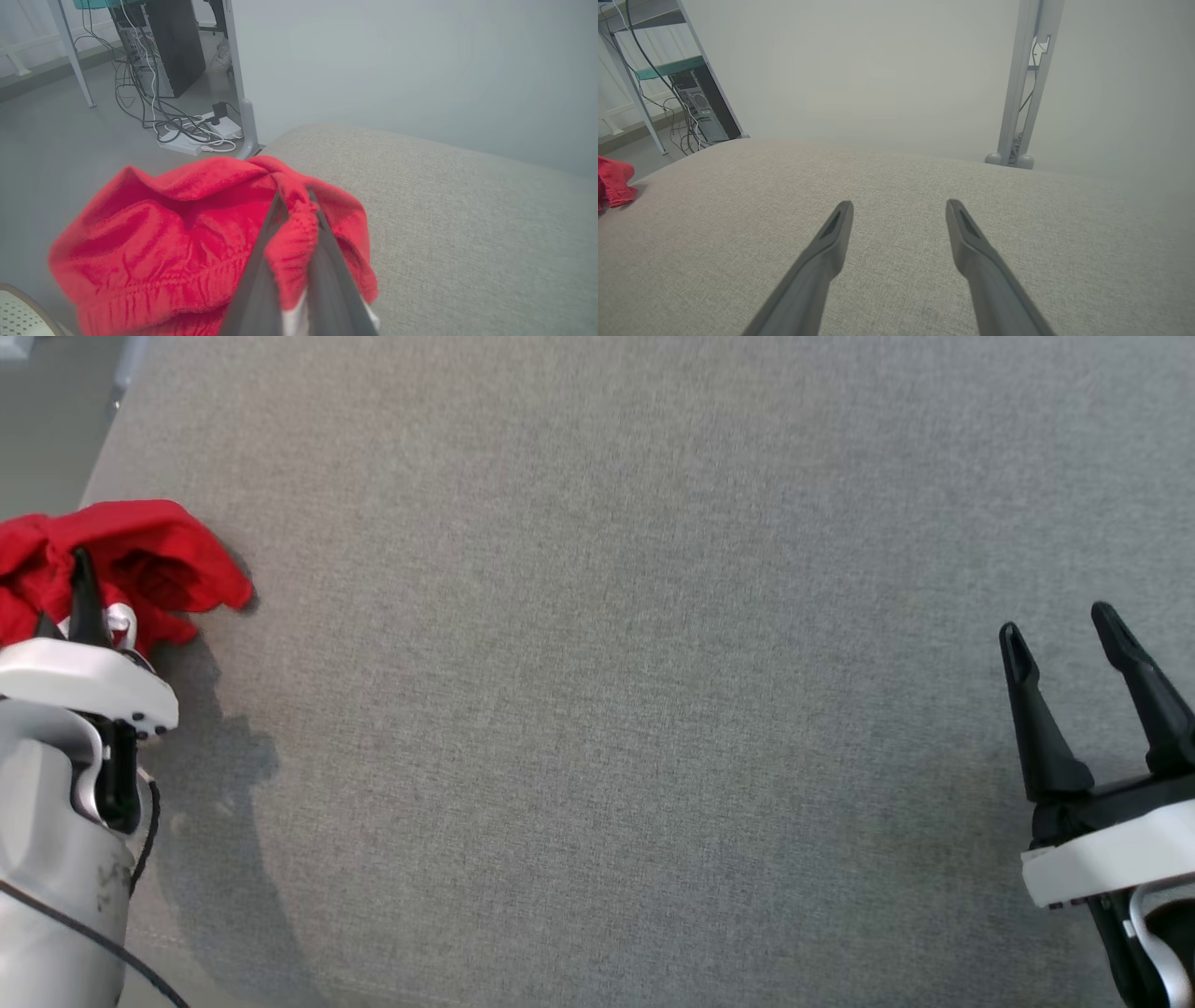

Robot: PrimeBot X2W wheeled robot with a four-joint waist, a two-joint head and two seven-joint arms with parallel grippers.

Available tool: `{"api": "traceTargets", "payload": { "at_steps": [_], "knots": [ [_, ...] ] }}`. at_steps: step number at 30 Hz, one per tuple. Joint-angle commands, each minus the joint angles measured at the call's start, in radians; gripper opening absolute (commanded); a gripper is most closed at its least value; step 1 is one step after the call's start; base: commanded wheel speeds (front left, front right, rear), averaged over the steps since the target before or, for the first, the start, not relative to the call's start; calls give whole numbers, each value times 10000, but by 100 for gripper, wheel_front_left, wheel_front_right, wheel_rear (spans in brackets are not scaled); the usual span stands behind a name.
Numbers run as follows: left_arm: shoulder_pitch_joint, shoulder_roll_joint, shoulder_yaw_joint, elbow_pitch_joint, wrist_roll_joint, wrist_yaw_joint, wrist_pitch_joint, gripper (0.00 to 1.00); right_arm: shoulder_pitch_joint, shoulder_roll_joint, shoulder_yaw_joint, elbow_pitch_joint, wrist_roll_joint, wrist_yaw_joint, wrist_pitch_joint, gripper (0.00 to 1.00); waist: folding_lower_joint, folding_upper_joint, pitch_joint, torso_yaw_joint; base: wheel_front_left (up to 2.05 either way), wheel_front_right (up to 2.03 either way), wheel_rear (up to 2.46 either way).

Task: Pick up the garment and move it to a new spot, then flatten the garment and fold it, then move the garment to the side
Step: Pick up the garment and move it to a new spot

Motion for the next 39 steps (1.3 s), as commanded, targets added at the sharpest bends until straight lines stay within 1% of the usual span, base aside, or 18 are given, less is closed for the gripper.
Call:
{"api": "traceTargets", "payload": {
  "at_steps": [1,3,7,14,21,26,28,34,39],
  "knots": [
    [503,-20,123,-435,222,97,-8,0,227,68,-50,115,39,-6,-133,100,0,0,-558,-99,0,0,0],
    [772,38,280,-1174,481,213,-14,0,337,173,-89,200,14,-4,-222,100,0,0,-924,-184,0,0,0],
    [1853,2,451,-2311,822,409,-11,0,663,367,-94,416,26,-6,-444,100,0,0,-1659,-476,0,0,0],
    [3944,-130,484,-4734,1059,1026,73,0,1221,640,-71,632,93,-6,-750,100,0,0,-2636,-960,0,0,0],
    [5881,-268,336,-7472,1195,1772,850,0,1657,841,-47,561,18,-4,-924,100,0,0,-3376,-1306,0,0,0],
    [6767,-356,108,-9030,1324,2156,1464,0,1773,875,47,463,45,-4,-996,100,0,0,-3552,-1520,0,0,0],
    [6929,-371,0,-9490,1393,2244,1642,0,1760,885,71,427,36,-6,-1028,100,0,0,-3549,-1612,0,0,0],
    [6927,-413,-360,-10213,1596,2321,1951,0,1678,904,144,371,81,-6,-1062,100,0,0,-3451,-1921,0,0,0],
    [6429,-512,-1029,-10397,1848,2060,2180,0,1480,916,225,343,181,-6,-1074,100,0,0,-3173,-2469,0,0,0]
  ]
}}
